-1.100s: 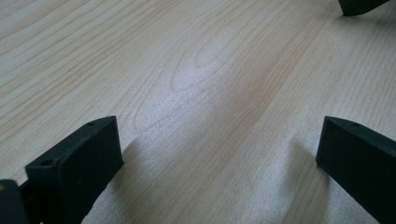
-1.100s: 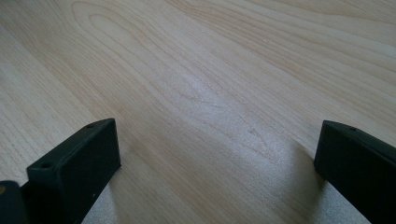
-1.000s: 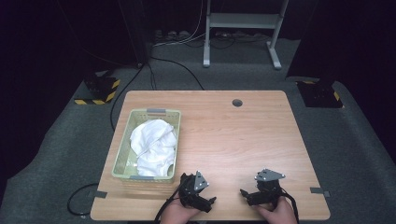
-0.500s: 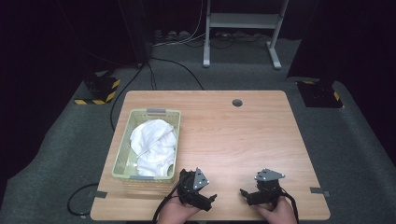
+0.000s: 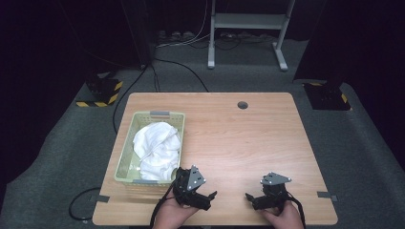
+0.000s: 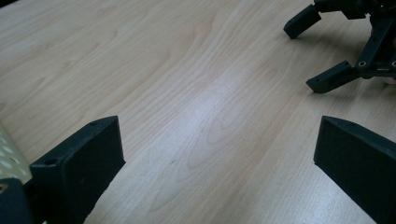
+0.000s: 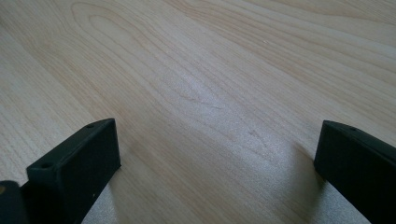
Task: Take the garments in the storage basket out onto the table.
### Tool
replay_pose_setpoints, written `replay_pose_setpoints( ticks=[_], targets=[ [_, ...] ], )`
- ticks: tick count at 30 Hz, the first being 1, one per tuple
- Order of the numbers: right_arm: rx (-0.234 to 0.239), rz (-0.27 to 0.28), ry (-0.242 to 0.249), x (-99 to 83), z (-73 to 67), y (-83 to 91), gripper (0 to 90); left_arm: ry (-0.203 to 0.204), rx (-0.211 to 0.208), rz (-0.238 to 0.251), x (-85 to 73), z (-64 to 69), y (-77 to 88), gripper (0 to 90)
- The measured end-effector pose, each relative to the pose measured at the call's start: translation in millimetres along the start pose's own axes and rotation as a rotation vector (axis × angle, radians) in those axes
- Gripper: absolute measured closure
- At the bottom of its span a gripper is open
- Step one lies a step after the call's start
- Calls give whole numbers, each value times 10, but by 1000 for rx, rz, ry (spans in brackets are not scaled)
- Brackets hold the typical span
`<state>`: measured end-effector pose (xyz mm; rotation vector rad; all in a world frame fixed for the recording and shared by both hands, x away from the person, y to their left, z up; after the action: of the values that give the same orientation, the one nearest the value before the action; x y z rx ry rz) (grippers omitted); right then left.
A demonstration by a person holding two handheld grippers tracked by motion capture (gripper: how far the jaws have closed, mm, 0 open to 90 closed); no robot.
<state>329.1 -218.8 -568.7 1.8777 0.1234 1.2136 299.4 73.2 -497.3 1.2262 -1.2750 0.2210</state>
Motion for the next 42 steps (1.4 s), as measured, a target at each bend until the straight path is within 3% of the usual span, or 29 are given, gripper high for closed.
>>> replay_pose_setpoints(
  ticks=[29, 42],
  targets=[
    [0, 0, 0, 0, 0, 0, 0, 60, 109, 24, 34, -509, 249, 16],
    [0, 0, 0, 0, 0, 0, 0, 98, 173, 0, 23, -860, 282, 16]
  ],
)
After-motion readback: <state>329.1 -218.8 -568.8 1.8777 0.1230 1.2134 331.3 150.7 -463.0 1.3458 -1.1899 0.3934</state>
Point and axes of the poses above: each handheld gripper's, and its own axes: y roughly backward along the jaws, x roughly out of its top, z roughly to its right, the point moved 2 cm from there along -y, roughly forward along the jaws, and after that the axes turned 13 degrees about x, right-handed, at the moved point
